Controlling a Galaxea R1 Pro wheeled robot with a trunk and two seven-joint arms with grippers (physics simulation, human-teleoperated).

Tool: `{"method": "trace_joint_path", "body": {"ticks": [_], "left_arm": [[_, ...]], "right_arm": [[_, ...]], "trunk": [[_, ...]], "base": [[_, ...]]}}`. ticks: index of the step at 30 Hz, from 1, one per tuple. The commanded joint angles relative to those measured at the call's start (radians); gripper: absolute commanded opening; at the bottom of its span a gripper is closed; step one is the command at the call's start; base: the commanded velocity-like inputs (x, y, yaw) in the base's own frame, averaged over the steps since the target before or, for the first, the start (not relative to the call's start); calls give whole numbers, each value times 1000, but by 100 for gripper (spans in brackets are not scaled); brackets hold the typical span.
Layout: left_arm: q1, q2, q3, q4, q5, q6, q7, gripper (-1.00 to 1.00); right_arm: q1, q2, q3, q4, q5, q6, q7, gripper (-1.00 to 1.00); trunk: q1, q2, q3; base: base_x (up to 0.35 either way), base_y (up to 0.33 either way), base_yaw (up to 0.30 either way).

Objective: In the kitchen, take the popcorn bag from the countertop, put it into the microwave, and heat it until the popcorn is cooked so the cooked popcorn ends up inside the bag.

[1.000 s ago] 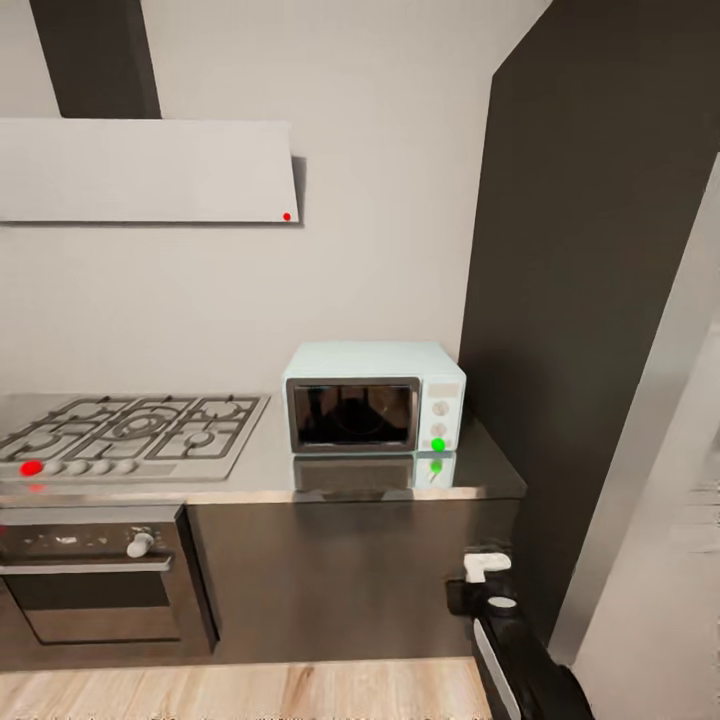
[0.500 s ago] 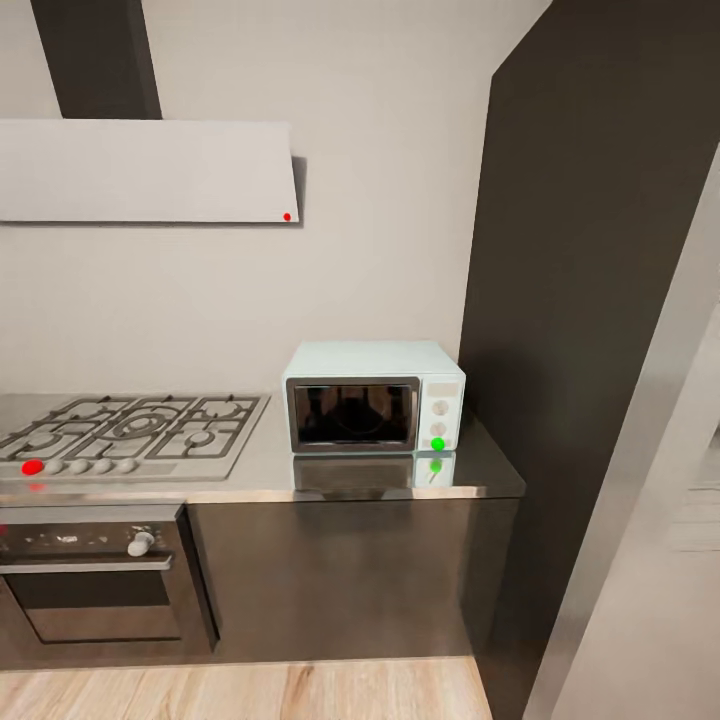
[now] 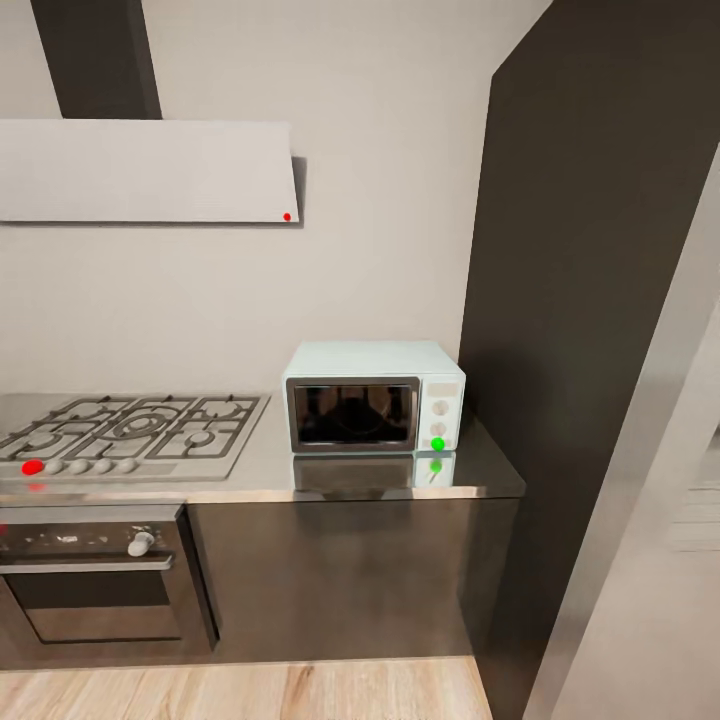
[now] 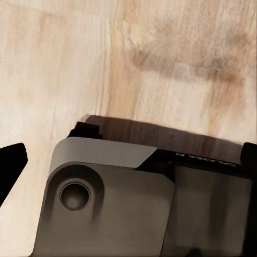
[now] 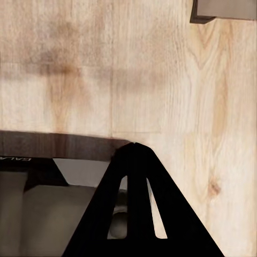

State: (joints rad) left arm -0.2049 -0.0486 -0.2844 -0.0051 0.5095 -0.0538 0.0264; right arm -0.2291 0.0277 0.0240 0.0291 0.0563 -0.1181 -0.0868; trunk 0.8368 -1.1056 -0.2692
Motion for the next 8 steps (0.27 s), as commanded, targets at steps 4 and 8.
{"method": "trace_joint_path", "body": {"ticks": [4, 8], "left_arm": [[-1, 44, -6, 1, 12, -3, 3, 100], [-1, 44, -6, 1, 12, -3, 3, 100]], "right_arm": [[-1, 3, 2, 3, 7, -5, -5, -100], [-1, 3, 2, 3, 7, -5, -5, -100]], "trunk": [[0, -1, -1], [0, -1, -1]], "base": [[0, 0, 0], [0, 0, 0]]}}
